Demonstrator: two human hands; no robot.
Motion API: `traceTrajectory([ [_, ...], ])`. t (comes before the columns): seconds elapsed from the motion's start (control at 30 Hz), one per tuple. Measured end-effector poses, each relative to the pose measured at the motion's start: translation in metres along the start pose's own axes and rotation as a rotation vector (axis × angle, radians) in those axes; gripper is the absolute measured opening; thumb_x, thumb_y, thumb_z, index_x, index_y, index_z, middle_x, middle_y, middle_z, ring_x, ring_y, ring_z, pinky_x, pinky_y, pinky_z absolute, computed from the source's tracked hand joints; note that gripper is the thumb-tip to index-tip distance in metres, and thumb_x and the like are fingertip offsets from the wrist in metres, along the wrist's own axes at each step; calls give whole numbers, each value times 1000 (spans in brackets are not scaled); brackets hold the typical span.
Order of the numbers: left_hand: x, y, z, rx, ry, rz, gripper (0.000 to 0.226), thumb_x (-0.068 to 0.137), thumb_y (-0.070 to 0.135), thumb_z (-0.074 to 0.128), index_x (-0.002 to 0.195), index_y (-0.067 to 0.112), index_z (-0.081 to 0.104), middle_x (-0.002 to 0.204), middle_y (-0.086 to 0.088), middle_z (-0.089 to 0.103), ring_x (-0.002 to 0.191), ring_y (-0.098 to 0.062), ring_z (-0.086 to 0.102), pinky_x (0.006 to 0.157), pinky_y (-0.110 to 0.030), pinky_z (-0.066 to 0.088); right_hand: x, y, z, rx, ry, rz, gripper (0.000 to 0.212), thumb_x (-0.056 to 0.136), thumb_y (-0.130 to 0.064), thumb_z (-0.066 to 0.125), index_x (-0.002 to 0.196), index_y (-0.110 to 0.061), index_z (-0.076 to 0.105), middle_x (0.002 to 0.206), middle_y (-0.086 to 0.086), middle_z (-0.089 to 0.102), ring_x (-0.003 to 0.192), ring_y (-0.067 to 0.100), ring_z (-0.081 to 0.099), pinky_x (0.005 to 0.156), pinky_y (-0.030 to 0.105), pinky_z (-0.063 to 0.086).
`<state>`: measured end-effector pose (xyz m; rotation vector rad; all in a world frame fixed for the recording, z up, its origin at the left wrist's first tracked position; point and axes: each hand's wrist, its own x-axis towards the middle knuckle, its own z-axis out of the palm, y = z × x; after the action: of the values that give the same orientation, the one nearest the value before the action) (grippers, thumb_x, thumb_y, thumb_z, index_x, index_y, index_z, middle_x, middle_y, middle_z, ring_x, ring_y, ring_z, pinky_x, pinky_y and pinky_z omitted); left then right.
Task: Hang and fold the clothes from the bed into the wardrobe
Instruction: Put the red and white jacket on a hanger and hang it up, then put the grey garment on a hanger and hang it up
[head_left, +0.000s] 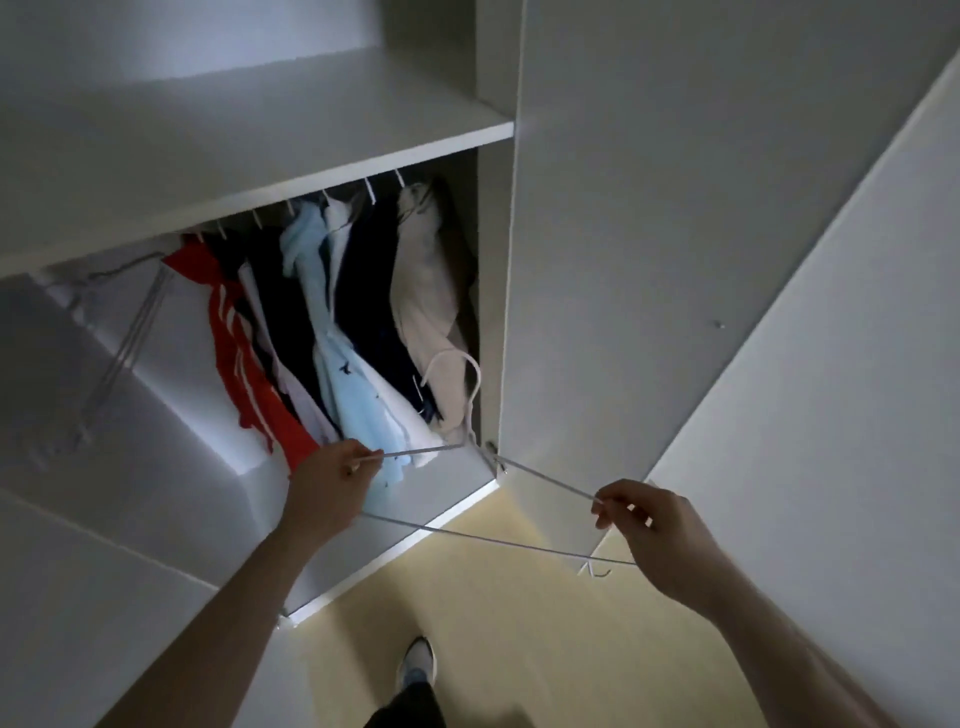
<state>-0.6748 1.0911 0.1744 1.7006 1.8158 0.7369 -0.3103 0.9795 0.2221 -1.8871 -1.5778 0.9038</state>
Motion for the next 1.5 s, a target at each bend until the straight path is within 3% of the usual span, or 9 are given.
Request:
traceTrajectory([
  [0.13,-16,51,48,102,-246,108,53,85,50,72,59,7,54,51,-5,53,54,-21,51,60,-34,43,-73,55,-30,64,180,187,25,102,-20,57,85,-33,70,80,-24,72,74,5,61,60,20,44],
  [0.3,-38,122,93,59,-544,263,53,82,34,80,61,10,38,53,6,33,54,-12,31,57,-31,27,-156,98,-37,88,395,422,15,96,-27,66,85,-36,69,83,-24,72,85,-3,63,71,19,47],
  [0.43,-54,179,139,30,-819,460,41,84,29,82,62,10,52,54,6,42,54,-11,39,50,-22,30,-232,112,-21,106,593,587,12,96,-33,65,85,-34,70,81,-28,68,83,-5,62,67,14,44],
  [0.53,-79,205,171,-10,-973,565,19,83,37,83,79,21,73,63,5,65,61,-15,56,61,-26,42,-284,120,-5,113,709,701,11,96,-35,66,86,-33,71,79,-25,68,82,-4,62,69,15,46],
  [0.67,-146,226,199,-79,-1120,662,12,86,29,82,85,18,76,75,4,73,71,-10,66,64,-19,46,-364,123,18,115,850,852,15,96,-38,65,82,-34,69,78,-20,69,80,1,62,70,21,48],
  [0.83,-231,249,232,-91,-1204,778,13,87,30,80,84,19,75,79,8,75,79,-7,69,70,-17,48,-451,124,36,123,1009,990,16,95,-40,66,80,-34,68,77,-17,69,74,4,62,68,26,50],
  [1.0,-326,280,260,-77,-1191,919,15,87,33,80,81,21,73,77,10,74,78,-9,69,72,-26,51,-528,138,37,148,1117,1038,17,94,-34,65,78,-29,68,72,-14,67,66,7,59,63,22,46],
  [1.2,-484,308,289,-94,-1265,988,14,89,32,78,81,22,73,78,11,74,77,-6,68,71,-23,51,-670,182,29,126,1236,1068,13,94,-37,69,82,-35,73,73,-21,71,71,3,66,70,26,54],
  [1.5,-672,317,334,-42,-1372,1016,15,89,34,78,79,24,73,81,16,74,83,0,68,77,-21,51,-827,230,19,256,1284,1013,23,94,-28,69,72,-34,69,62,-11,64,55,4,49,59,25,41],
])
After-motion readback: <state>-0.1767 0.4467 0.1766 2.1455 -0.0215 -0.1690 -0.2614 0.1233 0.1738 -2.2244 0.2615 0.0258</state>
